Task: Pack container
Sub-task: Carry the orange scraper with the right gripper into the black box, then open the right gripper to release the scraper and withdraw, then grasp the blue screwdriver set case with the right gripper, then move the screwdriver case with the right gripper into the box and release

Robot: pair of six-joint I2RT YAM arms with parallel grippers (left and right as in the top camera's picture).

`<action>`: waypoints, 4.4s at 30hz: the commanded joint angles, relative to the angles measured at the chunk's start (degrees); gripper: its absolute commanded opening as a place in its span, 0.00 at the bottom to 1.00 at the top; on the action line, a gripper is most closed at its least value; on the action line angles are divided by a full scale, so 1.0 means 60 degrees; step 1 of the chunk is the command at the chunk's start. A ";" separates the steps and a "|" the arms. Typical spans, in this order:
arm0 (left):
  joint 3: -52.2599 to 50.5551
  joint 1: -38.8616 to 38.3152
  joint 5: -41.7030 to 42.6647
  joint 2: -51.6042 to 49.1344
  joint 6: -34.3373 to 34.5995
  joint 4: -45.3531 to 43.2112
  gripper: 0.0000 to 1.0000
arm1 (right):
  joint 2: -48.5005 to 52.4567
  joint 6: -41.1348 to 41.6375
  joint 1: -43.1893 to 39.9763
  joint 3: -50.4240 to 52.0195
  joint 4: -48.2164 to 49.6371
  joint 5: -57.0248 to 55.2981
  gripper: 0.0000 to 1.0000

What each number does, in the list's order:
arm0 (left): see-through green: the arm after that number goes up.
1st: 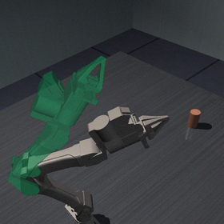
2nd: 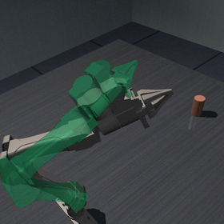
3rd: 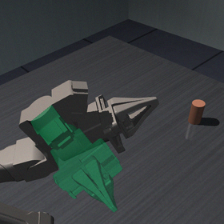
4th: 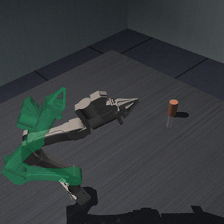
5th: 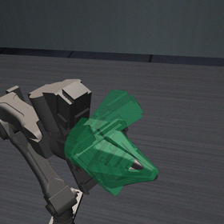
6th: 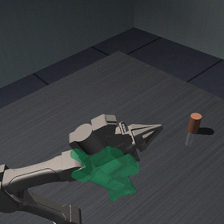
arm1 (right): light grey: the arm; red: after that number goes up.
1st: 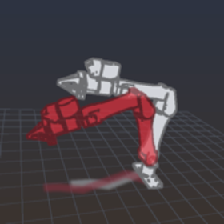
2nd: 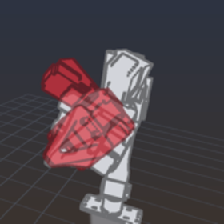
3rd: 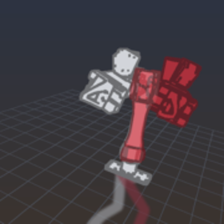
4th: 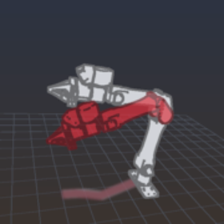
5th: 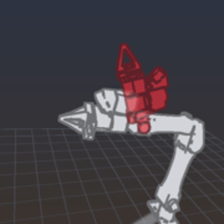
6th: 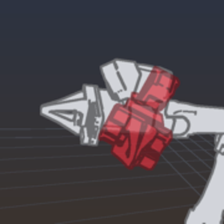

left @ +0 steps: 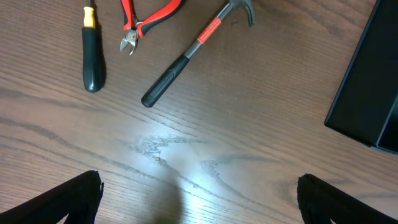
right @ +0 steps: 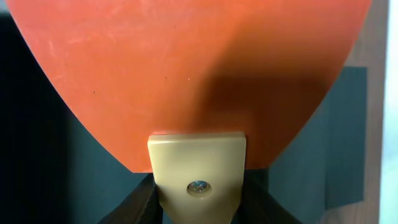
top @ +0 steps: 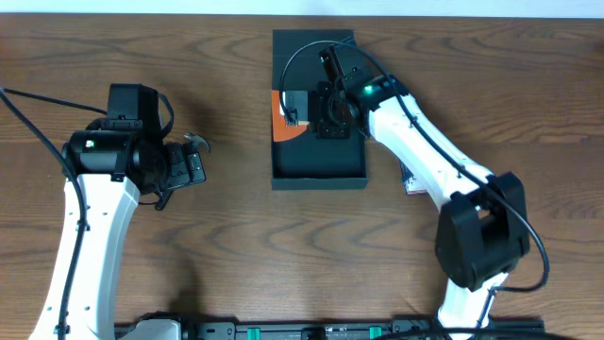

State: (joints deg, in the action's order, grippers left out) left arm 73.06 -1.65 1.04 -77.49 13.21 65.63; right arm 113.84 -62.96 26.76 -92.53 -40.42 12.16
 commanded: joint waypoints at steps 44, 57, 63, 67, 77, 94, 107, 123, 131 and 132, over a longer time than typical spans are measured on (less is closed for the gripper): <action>0.0047 0.0015 -0.0149 -0.0073 -0.0124 -0.0026 0.99 | -0.3013 1.1081 -0.4980 0.0965 -0.2965 -0.2492 0.88; 0.0047 0.0015 -0.0149 -0.0069 -0.0124 -0.0022 0.98 | -0.0448 0.9664 -0.4841 0.2346 -0.2601 -0.0707 0.84; 0.0047 0.0015 -0.0149 -0.0073 -0.0124 -0.0022 0.99 | -0.0033 0.8786 -0.4492 0.2361 -0.2503 -0.1056 0.99; 0.0047 0.0015 -0.0146 -0.0073 -0.0124 -0.0015 0.98 | 0.0004 0.8859 -0.4346 0.2397 -0.2193 -0.1606 0.99; 0.0047 0.0015 -0.0149 -0.0073 -0.0124 0.0018 0.98 | 0.0288 0.9213 -0.4255 0.2550 -0.1781 -0.1872 0.99; 0.0047 0.0015 -0.0149 -0.0073 -0.0124 0.0018 0.98 | 0.0892 0.9956 -0.3832 0.2750 -0.1366 -0.1891 0.64; 0.0047 0.0015 -0.0149 -0.0073 -0.0124 0.0007 0.99 | -0.0637 0.9905 -0.3807 0.2233 -0.1916 -0.2492 0.37; 0.0047 0.0015 -0.0149 -0.0073 -0.0124 -0.0109 0.99 | -0.3978 0.4827 -0.0878 0.1851 -0.1501 -0.0933 0.01; 0.0047 0.0015 -0.0146 -0.0073 -0.0124 -0.0164 0.98 | -0.2721 0.1861 -0.0142 0.1854 -0.0109 -0.0302 0.01; 0.0047 0.0015 -0.0149 -0.0073 -0.0124 -0.0164 0.98 | -0.2488 0.1424 -0.0138 0.1854 0.0098 -0.0091 0.01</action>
State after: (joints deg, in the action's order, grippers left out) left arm 73.06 -1.65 1.04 -77.49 13.21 64.51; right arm 95.85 -43.83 25.50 -80.86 -41.17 7.81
